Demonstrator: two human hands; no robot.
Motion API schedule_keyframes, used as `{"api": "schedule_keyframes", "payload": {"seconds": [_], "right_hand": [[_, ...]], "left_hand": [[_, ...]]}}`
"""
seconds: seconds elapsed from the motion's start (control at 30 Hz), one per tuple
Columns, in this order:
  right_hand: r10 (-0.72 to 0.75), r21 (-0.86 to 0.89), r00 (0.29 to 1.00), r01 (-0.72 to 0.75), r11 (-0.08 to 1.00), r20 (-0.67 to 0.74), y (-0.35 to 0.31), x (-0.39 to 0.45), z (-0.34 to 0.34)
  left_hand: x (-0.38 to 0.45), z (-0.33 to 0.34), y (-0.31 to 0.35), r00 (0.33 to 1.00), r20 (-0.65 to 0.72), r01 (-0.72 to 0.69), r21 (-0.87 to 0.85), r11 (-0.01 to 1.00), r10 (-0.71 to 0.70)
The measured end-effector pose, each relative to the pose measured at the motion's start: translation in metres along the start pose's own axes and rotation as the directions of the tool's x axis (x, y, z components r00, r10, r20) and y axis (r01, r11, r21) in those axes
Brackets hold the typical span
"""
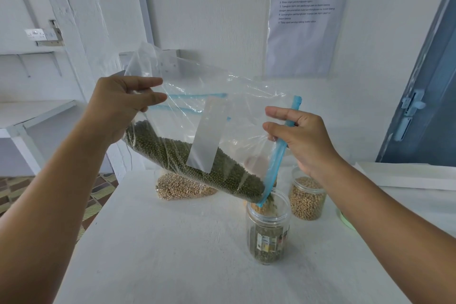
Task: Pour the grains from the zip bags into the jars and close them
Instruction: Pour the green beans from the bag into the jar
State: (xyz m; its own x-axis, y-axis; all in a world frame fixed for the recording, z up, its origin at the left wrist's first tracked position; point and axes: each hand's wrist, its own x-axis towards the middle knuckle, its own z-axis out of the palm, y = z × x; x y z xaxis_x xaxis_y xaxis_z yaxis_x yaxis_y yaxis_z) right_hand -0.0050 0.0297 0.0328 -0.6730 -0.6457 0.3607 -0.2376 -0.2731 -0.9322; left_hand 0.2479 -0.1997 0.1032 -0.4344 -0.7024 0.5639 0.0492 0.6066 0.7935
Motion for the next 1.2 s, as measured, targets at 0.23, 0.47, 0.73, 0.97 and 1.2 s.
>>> {"api": "schedule_keyframes", "payload": {"seconds": [0.23, 0.47, 0.73, 0.97, 1.2], "right_hand": [[-0.004, 0.005, 1.000, 0.004, 1.000, 0.005, 0.0000, -0.0001, 0.0000], [-0.004, 0.012, 1.000, 0.004, 1.000, 0.005, 0.0008, 0.0002, -0.0015], [-0.004, 0.021, 1.000, 0.004, 1.000, 0.007, 0.0021, 0.0007, -0.0025], [-0.004, 0.026, 1.000, 0.004, 1.000, 0.007, 0.0011, 0.0000, -0.0031], [-0.007, 0.028, 1.000, 0.007, 1.000, 0.007, -0.0005, -0.0006, -0.0029]], "left_hand": [[-0.0013, -0.0004, 0.0008, 1.000, 0.008, 0.008, -0.017, 1.000, -0.008], [-0.0013, 0.0009, 0.0032, 1.000, 0.010, 0.004, -0.016, 1.000, -0.004], [-0.0009, 0.0017, 0.0042, 1.000, 0.010, -0.006, -0.012, 1.000, 0.006], [0.0000, 0.0010, 0.0038, 1.000, 0.007, -0.007, -0.014, 1.000, 0.007], [0.0002, 0.0021, 0.0038, 1.000, -0.001, -0.029, 0.024, 0.999, 0.029]]}}
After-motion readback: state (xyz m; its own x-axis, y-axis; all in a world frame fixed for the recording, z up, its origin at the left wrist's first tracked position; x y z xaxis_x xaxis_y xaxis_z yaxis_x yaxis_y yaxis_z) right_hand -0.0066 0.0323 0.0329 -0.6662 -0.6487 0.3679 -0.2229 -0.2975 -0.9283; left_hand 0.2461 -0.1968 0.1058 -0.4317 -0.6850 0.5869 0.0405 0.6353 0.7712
